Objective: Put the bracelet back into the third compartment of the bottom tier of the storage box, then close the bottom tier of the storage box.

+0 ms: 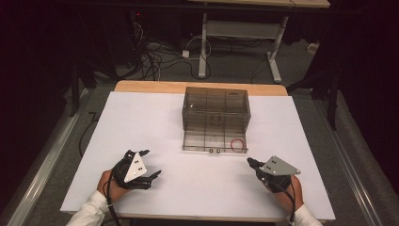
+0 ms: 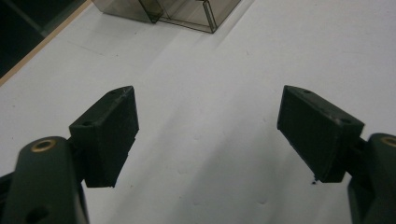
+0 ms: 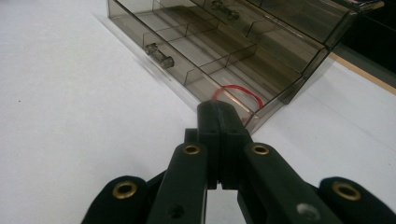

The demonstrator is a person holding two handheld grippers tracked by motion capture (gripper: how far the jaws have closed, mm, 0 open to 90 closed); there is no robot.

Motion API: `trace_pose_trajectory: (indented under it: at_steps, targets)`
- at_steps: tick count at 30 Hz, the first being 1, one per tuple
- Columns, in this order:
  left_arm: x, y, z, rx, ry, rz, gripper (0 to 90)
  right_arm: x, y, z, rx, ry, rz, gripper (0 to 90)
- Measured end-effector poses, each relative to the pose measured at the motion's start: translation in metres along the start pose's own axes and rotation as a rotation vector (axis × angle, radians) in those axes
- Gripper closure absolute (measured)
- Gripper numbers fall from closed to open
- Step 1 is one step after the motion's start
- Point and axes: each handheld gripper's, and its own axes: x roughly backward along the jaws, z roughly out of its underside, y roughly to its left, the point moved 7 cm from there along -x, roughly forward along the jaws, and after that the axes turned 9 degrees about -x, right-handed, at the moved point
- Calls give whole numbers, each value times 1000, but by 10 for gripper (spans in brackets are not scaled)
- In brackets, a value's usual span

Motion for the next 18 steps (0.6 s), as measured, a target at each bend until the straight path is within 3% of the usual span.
trace_pose_trajectory:
  at_steps: [18]
  targets:
    - [-1,-1,0,-6,11,-5,198,-10,8,6,48,42,-23,900]
